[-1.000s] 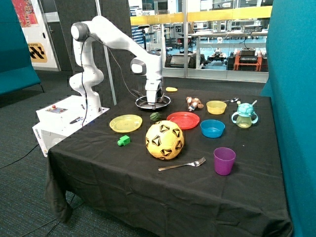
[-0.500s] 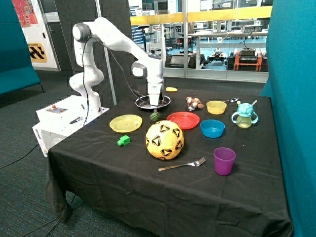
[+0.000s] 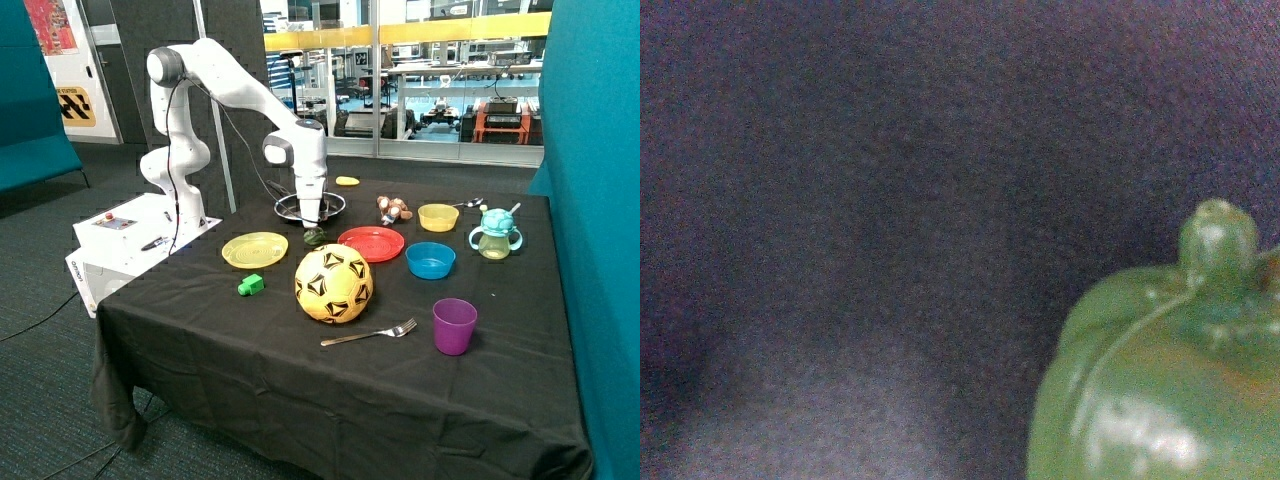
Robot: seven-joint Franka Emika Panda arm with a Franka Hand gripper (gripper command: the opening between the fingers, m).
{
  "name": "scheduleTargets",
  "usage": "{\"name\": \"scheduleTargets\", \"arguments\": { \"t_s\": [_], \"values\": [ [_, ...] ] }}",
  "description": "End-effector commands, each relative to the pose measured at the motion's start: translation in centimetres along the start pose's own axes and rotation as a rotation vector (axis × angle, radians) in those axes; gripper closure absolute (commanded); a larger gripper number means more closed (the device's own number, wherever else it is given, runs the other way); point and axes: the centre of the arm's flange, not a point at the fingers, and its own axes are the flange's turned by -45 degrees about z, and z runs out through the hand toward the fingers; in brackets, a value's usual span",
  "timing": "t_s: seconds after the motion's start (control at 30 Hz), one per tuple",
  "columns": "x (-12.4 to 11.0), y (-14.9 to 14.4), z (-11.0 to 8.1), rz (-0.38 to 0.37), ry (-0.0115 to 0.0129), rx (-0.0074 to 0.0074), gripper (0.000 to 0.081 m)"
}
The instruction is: Cook the capsicum and place it on a plate
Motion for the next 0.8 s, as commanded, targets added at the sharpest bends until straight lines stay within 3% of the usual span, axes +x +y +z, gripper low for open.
{"name": "scheduleTargets", "arguments": {
  "t_s": [0.0,0.6,0.77],
  "values": [
    [0.3,0.8,1.1,0.005,-0.0012,0.0013,0.0057],
    [0.7,-0.1,2.3,0.000,-0.0012,0.0013,0.0080],
    [0.9,-0.9,2.3,-0.011,-0.0012,0.0013,0.0125]
  ]
}}
